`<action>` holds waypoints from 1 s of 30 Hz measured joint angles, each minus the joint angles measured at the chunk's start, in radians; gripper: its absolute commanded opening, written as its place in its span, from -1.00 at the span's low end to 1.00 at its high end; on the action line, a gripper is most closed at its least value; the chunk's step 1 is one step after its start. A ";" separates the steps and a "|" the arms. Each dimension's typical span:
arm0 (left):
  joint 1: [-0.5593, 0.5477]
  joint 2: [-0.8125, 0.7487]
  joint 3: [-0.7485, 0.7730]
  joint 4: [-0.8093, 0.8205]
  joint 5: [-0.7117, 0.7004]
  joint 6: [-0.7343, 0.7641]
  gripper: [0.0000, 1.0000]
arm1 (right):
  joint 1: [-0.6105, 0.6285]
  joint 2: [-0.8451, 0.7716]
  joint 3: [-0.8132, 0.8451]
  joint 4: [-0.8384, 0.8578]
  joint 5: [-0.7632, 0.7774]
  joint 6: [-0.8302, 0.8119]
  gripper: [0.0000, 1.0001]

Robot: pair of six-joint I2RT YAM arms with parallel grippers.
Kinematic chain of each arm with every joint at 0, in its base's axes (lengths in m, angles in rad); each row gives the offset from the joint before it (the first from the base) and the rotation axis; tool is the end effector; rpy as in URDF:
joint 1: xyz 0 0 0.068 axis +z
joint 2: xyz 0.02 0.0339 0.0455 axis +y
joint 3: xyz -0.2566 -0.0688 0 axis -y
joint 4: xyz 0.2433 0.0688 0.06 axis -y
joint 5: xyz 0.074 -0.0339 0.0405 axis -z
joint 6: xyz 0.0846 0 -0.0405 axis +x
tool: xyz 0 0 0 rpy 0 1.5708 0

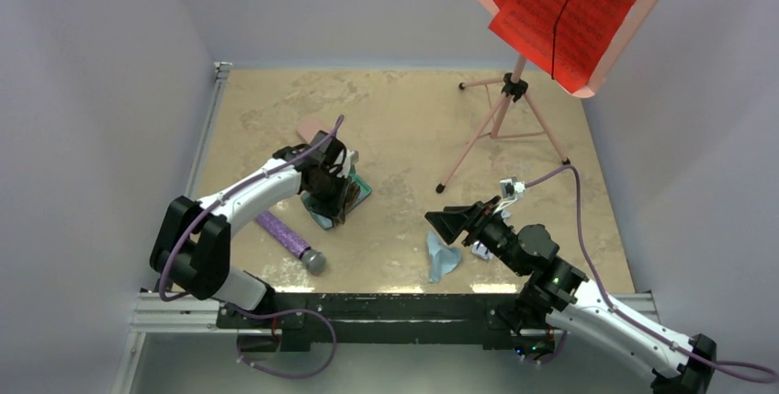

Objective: Organize the sunglasses
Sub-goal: Place the sunglasses in the sunglasses case.

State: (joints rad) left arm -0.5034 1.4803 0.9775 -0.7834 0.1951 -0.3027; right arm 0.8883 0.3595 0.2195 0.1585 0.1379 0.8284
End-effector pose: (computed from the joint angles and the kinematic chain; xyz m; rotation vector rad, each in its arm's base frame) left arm 0.2400 -0.1509 0.1537 0.3339 2.9071 -0.4278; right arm 0.1269 0.1377 0.2322 0.0682 1.6916 1.2256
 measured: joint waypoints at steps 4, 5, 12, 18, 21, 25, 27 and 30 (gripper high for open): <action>0.000 0.005 0.003 -0.003 -0.003 0.000 -0.69 | 0.000 0.000 0.000 0.000 0.000 0.000 0.97; 0.000 0.005 0.003 -0.004 -0.006 -0.001 -0.68 | 0.000 -0.001 0.000 0.000 0.000 0.000 0.97; 0.000 0.008 0.013 -0.034 -0.039 -0.001 -0.60 | 0.000 -0.001 0.000 0.000 -0.001 0.000 0.97; 0.000 0.031 0.029 -0.054 -0.057 -0.002 -0.48 | 0.000 -0.001 0.000 0.000 -0.002 0.000 0.96; 0.000 0.050 0.035 -0.068 -0.071 -0.005 -0.36 | 0.000 -0.001 0.000 0.000 -0.002 0.000 0.96; 0.000 0.072 0.039 -0.082 -0.093 -0.013 -0.34 | 0.000 -0.001 0.000 0.000 -0.002 0.000 0.96; 0.001 0.079 0.040 -0.088 -0.102 -0.019 -0.33 | 0.000 -0.001 0.000 0.000 -0.003 0.000 0.96; 0.001 0.079 0.040 -0.097 -0.110 -0.020 -0.25 | 0.000 -0.001 0.000 0.000 -0.003 0.000 0.96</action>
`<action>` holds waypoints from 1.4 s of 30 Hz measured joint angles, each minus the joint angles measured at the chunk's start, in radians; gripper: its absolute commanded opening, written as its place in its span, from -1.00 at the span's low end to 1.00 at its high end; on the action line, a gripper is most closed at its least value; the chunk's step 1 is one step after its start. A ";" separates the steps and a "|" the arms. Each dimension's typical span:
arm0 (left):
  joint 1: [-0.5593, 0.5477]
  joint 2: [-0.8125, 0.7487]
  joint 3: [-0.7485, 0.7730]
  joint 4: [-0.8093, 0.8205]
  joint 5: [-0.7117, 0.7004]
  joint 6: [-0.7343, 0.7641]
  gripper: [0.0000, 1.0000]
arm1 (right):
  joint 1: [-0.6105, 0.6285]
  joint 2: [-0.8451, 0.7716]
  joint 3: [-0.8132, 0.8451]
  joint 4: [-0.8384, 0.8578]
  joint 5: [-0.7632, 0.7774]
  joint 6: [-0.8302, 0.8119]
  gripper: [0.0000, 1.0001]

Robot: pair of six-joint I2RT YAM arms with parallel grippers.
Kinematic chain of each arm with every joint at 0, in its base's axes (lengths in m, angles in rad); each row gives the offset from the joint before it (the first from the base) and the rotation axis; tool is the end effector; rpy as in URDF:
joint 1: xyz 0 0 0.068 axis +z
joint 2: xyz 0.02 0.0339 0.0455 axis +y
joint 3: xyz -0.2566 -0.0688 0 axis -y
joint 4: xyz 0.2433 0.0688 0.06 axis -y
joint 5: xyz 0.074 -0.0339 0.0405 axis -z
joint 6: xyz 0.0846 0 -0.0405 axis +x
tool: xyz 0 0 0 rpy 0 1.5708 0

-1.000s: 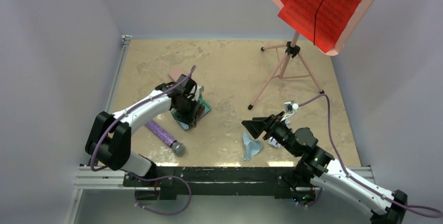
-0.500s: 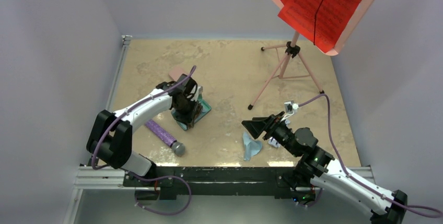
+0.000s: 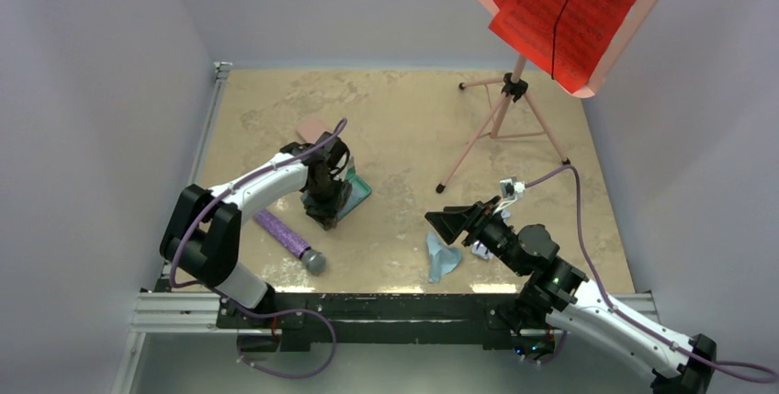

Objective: Organize the sunglasses
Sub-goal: Place the sunglasses in the sunglasses case.

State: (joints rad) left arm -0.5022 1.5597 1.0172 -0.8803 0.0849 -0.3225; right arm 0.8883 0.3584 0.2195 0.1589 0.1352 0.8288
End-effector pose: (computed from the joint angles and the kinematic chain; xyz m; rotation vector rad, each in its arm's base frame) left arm 0.2418 -0.1410 0.1393 0.2817 3.0199 -0.2081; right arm 0.1266 0.1377 0.2324 0.0663 1.6907 1.2287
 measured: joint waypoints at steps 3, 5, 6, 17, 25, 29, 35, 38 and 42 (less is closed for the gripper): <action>0.000 0.000 0.000 -0.003 -0.004 0.000 -0.24 | 0.000 -0.001 0.000 0.000 0.000 0.000 0.96; 0.000 0.000 0.000 -0.005 -0.003 0.000 -0.34 | 0.000 -0.002 0.000 0.000 0.000 0.000 0.96; 0.000 0.000 0.000 -0.005 -0.002 0.001 -0.38 | 0.000 -0.003 0.000 0.000 0.000 0.000 0.96; 0.000 0.011 0.020 0.000 0.045 0.032 -0.51 | 0.000 -0.009 0.000 0.000 0.000 0.000 0.95; 0.000 0.015 0.055 0.001 0.072 0.073 -0.50 | 0.000 -0.020 0.000 -0.002 0.000 0.000 0.94; 0.000 0.047 0.084 -0.001 0.093 0.090 -0.49 | 0.000 -0.034 0.000 -0.006 0.000 0.000 0.94; 0.000 0.115 0.100 -0.017 0.102 0.106 -0.42 | 0.000 -0.051 0.000 -0.012 0.000 0.000 0.94; 0.000 0.125 0.105 -0.025 0.098 0.106 -0.39 | 0.000 -0.054 0.000 -0.014 0.000 0.000 0.94; 0.000 0.125 0.106 -0.030 0.085 0.110 0.97 | 0.000 -0.053 0.000 -0.016 0.000 0.000 0.94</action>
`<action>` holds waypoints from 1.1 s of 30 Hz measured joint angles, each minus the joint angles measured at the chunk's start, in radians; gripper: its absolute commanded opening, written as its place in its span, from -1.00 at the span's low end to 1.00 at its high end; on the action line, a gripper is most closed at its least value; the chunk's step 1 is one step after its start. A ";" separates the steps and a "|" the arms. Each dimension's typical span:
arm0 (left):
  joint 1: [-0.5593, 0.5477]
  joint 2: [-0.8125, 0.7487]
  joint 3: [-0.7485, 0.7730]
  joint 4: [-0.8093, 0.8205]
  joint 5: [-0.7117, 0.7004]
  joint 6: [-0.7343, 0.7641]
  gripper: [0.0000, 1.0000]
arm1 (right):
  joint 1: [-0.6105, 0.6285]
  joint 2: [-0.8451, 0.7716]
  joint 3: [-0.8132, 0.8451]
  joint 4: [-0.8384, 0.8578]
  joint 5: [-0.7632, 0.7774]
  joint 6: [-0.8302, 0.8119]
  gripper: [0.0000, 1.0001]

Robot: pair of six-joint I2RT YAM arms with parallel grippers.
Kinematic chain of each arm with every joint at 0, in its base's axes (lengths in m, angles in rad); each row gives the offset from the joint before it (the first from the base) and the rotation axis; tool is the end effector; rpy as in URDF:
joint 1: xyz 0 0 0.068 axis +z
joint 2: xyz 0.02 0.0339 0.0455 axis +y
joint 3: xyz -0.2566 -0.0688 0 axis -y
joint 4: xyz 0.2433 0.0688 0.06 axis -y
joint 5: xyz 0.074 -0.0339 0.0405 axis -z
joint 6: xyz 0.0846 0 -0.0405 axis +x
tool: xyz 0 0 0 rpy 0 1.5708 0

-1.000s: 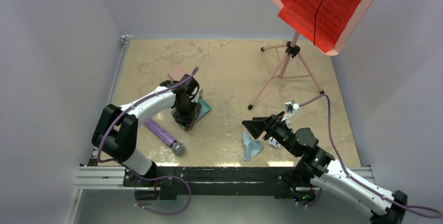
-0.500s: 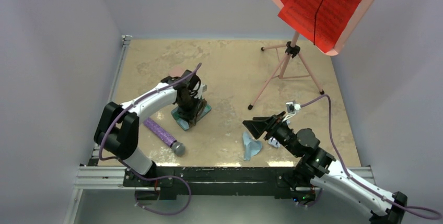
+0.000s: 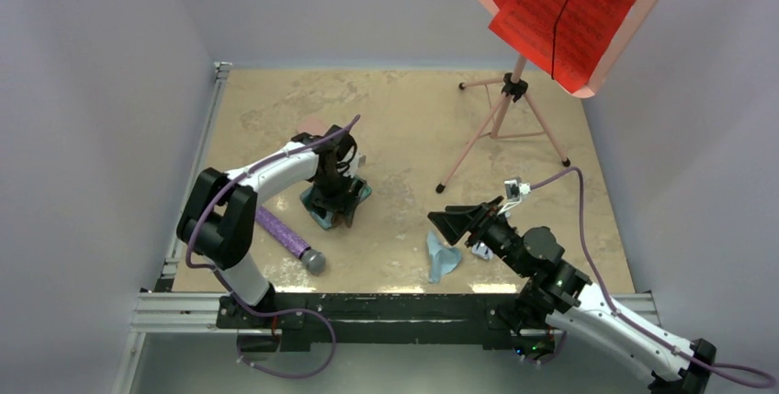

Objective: Organize the sunglasses
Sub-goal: Place the sunglasses in the sunglasses case.

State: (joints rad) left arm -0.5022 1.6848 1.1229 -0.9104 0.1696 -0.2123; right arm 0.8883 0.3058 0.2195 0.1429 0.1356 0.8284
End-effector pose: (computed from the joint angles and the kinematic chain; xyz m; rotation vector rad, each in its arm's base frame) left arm 0.2583 -0.1581 0.1330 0.4598 3.0600 -0.2998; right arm 0.1227 0.1328 0.2385 0.0691 1.6533 1.2486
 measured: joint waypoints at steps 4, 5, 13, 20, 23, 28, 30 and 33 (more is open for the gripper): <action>0.000 0.000 0.000 -0.013 -0.018 -0.006 1.00 | 0.000 0.003 0.000 0.000 0.000 0.000 0.94; 0.000 0.000 0.000 -0.016 -0.021 -0.006 1.00 | 0.000 0.003 0.000 0.000 0.000 0.000 0.94; 0.000 -0.001 0.000 -0.021 -0.025 -0.008 1.00 | 0.000 0.016 0.000 0.001 -0.001 0.000 0.94; 0.000 -0.088 0.000 -0.022 -0.016 -0.014 1.00 | 0.000 0.041 0.000 0.008 -0.006 0.000 0.94; 0.000 -0.148 0.000 -0.023 -0.016 -0.020 1.00 | 0.000 0.052 0.000 0.011 -0.018 0.000 0.94; -0.011 -0.211 0.000 -0.023 -0.007 -0.039 1.00 | 0.000 0.069 0.000 0.026 -0.023 0.000 0.93; -0.021 -0.251 -0.001 -0.021 -0.005 -0.051 1.00 | 0.000 0.089 0.000 0.038 -0.022 -0.002 0.93; -0.031 -0.367 -0.004 -0.007 -0.027 -0.095 1.00 | 0.000 0.181 0.016 0.045 -0.024 -0.004 0.89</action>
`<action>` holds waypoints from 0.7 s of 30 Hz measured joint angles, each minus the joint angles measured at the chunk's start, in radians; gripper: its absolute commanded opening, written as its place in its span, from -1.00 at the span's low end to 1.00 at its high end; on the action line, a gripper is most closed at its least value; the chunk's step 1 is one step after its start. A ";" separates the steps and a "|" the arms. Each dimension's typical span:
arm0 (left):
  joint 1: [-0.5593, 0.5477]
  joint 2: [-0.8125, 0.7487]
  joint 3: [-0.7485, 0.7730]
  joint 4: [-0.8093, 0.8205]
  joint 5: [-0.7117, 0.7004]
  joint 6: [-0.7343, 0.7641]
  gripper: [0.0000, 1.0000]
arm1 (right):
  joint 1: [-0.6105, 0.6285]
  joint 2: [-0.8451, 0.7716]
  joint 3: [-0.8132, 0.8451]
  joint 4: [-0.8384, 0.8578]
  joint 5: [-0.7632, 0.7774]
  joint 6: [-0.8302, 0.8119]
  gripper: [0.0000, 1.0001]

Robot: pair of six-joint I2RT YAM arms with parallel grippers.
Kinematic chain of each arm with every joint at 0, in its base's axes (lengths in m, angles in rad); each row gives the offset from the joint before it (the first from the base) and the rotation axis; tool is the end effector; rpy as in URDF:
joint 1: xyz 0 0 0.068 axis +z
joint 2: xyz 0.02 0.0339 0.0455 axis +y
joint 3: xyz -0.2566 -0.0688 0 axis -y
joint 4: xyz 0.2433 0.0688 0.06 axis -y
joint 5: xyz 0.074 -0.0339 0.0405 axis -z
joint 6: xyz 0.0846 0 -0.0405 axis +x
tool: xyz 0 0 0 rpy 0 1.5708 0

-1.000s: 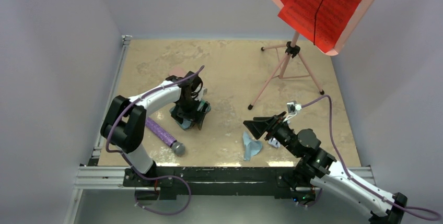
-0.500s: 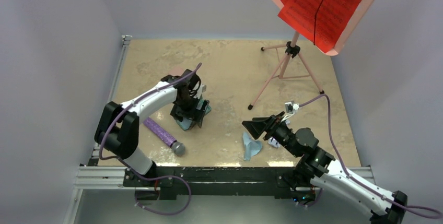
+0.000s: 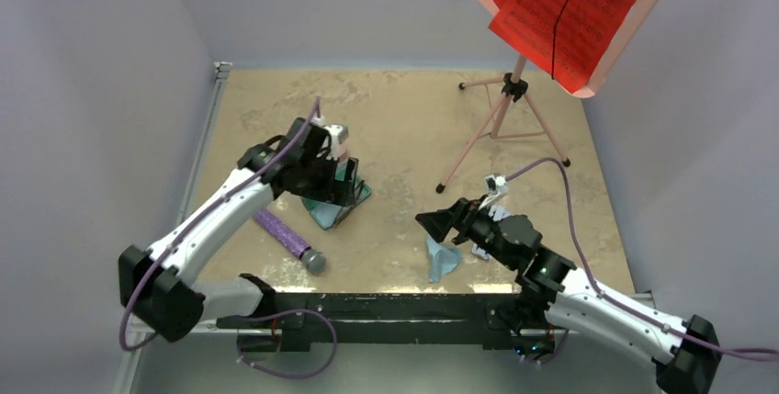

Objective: Organize the sunglasses
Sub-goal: Place the sunglasses in the sunglasses case, then adjust the sunglasses in the sunglasses case.

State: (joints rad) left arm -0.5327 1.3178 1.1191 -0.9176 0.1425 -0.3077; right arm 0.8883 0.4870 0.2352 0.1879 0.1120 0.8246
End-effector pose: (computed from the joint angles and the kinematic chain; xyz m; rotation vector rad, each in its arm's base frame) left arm 0.2311 -0.1502 0.2310 0.3539 2.7283 -0.4387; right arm 0.1345 0.1504 0.2210 0.0368 1.7800 1.1947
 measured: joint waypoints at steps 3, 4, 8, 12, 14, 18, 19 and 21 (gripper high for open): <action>0.006 -0.163 -0.027 0.056 -0.085 -0.079 1.00 | 0.000 0.149 0.046 0.000 -0.007 0.007 0.80; 0.011 -0.223 -0.046 0.077 -0.128 -0.114 1.00 | 0.000 0.196 0.066 -0.001 -0.010 0.013 0.76; 0.062 -0.389 -0.132 0.126 -0.272 -0.258 1.00 | 0.002 0.465 0.227 -0.044 -0.029 0.067 0.35; 0.193 -0.404 -0.206 0.183 -0.251 -0.352 1.00 | 0.016 0.741 0.437 -0.089 -0.059 0.129 0.08; 0.297 -0.369 -0.245 0.227 -0.188 -0.391 1.00 | 0.041 0.871 0.541 -0.118 -0.058 0.160 -0.03; 0.431 -0.303 -0.309 0.306 -0.073 -0.441 1.00 | 0.124 1.093 0.709 -0.193 -0.030 0.209 -0.22; 0.440 -0.291 -0.316 0.320 -0.055 -0.447 1.00 | 0.143 1.140 0.746 -0.219 -0.023 0.219 -0.23; 0.446 -0.263 -0.317 0.343 -0.021 -0.459 1.00 | 0.170 1.215 0.808 -0.267 -0.020 0.237 -0.24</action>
State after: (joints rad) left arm -0.0864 1.0550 0.8017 -0.5747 0.1215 -0.7666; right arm 1.0584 1.7020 1.0435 -0.0788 0.0917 1.0611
